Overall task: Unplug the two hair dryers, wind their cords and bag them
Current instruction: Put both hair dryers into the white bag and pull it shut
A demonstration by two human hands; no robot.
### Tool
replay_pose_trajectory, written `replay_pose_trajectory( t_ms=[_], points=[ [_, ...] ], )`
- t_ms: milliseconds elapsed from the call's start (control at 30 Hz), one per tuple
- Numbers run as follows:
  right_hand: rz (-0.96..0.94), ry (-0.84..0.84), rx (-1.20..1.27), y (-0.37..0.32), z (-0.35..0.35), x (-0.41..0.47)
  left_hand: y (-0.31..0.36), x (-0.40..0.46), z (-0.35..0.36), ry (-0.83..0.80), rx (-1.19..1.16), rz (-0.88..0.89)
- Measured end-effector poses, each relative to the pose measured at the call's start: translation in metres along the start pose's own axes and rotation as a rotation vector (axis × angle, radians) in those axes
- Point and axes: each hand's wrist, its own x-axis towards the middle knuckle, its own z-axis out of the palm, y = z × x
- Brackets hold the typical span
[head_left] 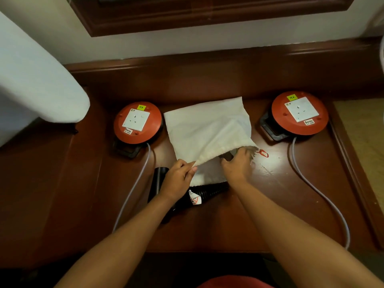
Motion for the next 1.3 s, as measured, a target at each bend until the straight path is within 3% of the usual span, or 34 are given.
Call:
replay_pose_trajectory(
  t_ms=[167, 333, 600, 800, 900, 1067, 1300],
  points=[
    [0.068, -0.095, 0.190, -0.003, 0.010, 0.010, -0.018, -0.007, -0.007, -0.050, 0.071, -0.122],
    [0.038, -0.181, 0.127, 0.016, 0.009, 0.013, -0.018, -0.008, 0.000, -0.106, 0.178, -0.169],
    [-0.132, -0.141, -0.080, 0.053, 0.006, -0.001, 0.009, -0.006, 0.027, -0.101, 0.329, 0.038],
    [-0.275, -0.121, -0.235, 0.069, 0.010, -0.011, 0.038, 0.003, 0.047, -0.267, 0.375, 0.184],
    [-0.258, -0.134, -0.254, 0.073, 0.010, -0.009, 0.049, 0.005, 0.057, -0.436, 0.456, 0.087],
    [-0.262, -0.033, -0.051, 0.081, 0.011, -0.006, 0.052, 0.005, 0.066, -0.672, 0.593, -0.127],
    [-0.190, 0.069, 0.159, 0.062, 0.011, 0.004, 0.050, 0.005, 0.069, -0.714, 0.588, -0.163]
  ],
)
